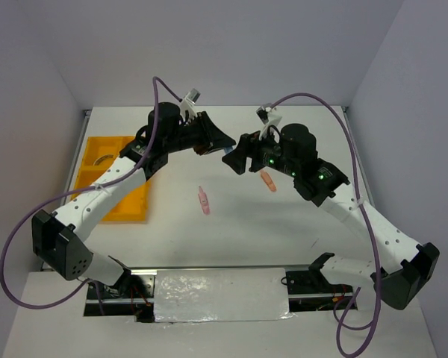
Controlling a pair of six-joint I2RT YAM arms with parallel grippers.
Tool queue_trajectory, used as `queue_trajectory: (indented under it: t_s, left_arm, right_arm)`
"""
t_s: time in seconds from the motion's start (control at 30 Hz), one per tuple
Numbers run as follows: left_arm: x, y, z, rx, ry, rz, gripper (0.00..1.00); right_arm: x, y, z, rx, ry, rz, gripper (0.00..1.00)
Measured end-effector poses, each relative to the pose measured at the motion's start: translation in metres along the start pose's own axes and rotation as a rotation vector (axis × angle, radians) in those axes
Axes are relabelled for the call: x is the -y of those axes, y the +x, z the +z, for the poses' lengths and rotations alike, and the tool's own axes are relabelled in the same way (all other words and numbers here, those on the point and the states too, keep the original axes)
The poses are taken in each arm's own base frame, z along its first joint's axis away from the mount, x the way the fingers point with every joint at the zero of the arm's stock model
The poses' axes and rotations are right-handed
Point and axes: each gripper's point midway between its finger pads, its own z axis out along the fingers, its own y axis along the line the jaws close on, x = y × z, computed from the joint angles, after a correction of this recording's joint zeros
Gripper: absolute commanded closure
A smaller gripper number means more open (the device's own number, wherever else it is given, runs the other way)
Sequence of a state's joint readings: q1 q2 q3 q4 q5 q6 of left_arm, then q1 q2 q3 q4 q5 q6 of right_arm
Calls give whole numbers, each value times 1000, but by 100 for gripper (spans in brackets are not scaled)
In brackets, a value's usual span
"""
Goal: Sort the stationery into containers
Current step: Open the pen cap from the pen.
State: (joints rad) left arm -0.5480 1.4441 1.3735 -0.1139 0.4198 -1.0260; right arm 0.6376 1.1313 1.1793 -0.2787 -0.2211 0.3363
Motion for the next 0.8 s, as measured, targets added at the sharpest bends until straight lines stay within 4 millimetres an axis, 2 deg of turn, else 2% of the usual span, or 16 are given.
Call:
queue_trajectory:
  t_s: [0.17, 0.27, 0.3, 0.47, 0.5, 0.53, 0.57, 0.6, 0.63, 0.7, 0.77, 0.8]
  left_arm:
    - [-7, 2, 4, -18, -25, -20, 100]
    - [-11, 5, 6, -29, -43, -48, 100]
    - [-12, 5, 7, -30, -45, -54, 100]
    - [-11, 5, 8, -31, -45, -82, 100]
    - [-11, 5, 8, -30, -45, -85, 100]
    - [-11, 5, 8, -30, -46, -88, 100]
    - [-11, 4, 8, -26, -48, -90, 100]
    - [-12, 4, 8, -23, -50, -93, 98]
    - [-12, 4, 8, -22, -53, -98, 92]
    - [-12, 3, 8, -19, -55, -100, 88]
    - [-12, 3, 8, -17, -55, -100, 75]
    - [-12, 3, 8, -17, -55, -100, 59]
  right_arm:
    - [10, 8, 8, -28, 26, -61, 29]
    - [10, 11, 11, -39, 21, -78, 38]
    - [9, 12, 12, -42, 17, -84, 45]
    - [6, 14, 14, -41, 14, -118, 60]
    - [7, 14, 14, -40, 20, -124, 68]
    - [10, 14, 15, -40, 31, -130, 71]
    - [11, 13, 15, -39, 35, -132, 81]
    - [11, 13, 15, -38, 39, -131, 90]
    - [12, 13, 16, -39, 40, -137, 100]
    - [12, 13, 16, -38, 41, -142, 100]
    - [12, 13, 16, -36, 41, -145, 100]
    - [12, 13, 16, -34, 40, -145, 100]
